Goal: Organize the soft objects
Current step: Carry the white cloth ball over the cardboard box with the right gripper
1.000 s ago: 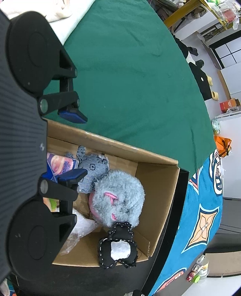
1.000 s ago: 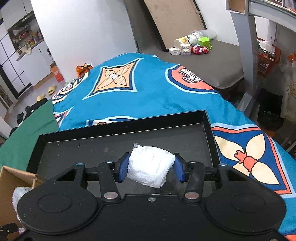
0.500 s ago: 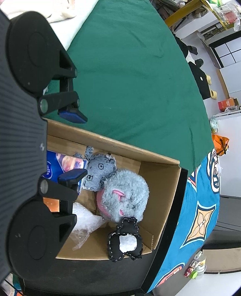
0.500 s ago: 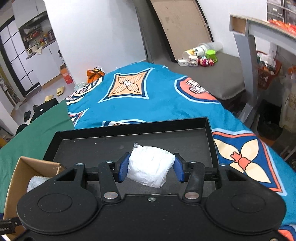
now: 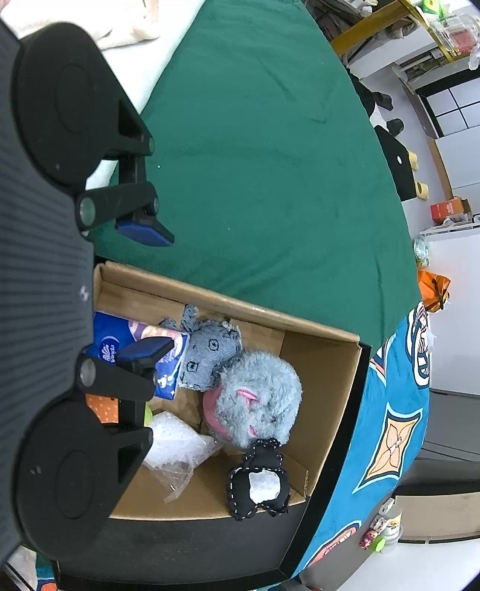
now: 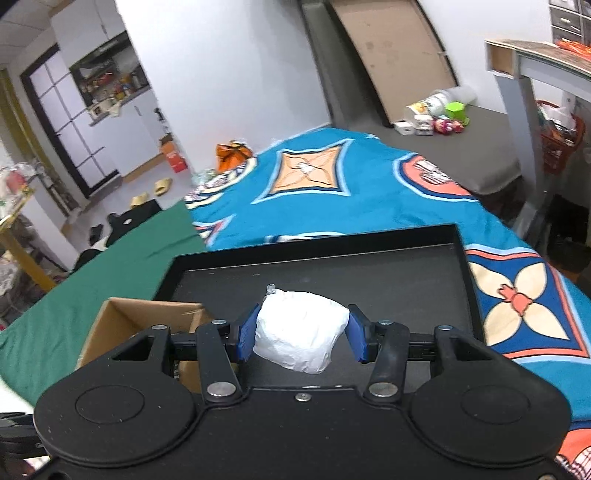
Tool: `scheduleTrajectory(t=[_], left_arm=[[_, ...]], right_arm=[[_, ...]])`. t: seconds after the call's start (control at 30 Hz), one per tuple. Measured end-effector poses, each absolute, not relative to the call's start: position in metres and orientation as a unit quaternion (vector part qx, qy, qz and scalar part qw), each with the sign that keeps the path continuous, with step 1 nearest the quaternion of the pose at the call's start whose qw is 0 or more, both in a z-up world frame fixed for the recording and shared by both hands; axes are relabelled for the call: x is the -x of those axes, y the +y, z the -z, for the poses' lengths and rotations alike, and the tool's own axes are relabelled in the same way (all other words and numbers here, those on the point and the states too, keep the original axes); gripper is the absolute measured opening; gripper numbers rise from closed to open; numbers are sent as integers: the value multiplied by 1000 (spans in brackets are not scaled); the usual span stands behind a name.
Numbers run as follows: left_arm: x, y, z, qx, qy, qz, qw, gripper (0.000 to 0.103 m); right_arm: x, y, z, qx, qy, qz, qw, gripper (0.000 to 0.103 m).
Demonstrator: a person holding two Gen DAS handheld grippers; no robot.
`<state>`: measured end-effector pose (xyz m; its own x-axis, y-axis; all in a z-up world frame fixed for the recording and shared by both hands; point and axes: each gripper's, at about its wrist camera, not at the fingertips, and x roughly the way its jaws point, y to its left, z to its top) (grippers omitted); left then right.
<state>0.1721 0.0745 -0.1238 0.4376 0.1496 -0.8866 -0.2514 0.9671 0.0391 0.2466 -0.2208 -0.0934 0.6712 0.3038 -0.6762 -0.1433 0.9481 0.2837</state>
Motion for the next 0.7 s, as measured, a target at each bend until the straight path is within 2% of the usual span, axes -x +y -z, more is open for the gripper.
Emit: scheduleTrajectory(t=[0.4,0.57,0.63,0.7], left_arm=[[-161,82,136,65,514,-99,850,47],[-159,86,137,76,508,-92,853,38],[-159,87,138,79,508,-88,854,30],[-159,88,139,81,505,-91,855,27]], right_arm=[[-225,-176,70,-68,359,-210,907,49],[-217,-152,74,-42,362,-244,899,49],[-216,-145,76,-36,366,-254,895,49],[-214,-138,76,-28,367,-263,892,49]])
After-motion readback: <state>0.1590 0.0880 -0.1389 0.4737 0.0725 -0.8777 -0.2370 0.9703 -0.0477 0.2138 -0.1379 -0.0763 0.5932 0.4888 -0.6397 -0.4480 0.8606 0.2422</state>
